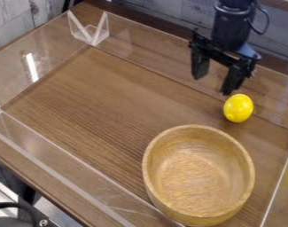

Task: Put the lemon in the brown bowl

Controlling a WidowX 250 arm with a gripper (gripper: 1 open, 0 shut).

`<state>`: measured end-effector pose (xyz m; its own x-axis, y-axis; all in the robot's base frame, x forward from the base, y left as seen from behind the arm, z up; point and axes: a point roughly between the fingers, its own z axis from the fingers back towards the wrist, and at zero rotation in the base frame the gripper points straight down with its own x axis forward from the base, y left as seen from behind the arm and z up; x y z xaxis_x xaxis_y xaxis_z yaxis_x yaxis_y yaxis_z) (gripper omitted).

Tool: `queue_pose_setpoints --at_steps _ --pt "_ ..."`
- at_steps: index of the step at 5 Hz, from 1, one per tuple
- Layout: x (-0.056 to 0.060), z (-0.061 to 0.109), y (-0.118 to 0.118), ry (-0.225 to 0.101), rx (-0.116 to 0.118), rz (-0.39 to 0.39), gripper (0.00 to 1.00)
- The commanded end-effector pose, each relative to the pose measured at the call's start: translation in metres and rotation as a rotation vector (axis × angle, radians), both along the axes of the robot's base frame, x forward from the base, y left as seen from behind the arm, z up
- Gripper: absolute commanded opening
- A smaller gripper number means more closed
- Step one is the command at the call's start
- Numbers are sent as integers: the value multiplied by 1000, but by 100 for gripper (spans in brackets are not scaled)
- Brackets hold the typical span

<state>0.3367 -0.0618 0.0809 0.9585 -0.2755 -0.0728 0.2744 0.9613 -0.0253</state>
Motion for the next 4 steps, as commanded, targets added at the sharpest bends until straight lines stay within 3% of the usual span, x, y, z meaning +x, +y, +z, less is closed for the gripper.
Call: queue_pose_setpoints --at_steps 1,4 --pt "13 16 -11 -73 -15 -21 100" --pt "20 0 -28 -87 -29 -59 100"
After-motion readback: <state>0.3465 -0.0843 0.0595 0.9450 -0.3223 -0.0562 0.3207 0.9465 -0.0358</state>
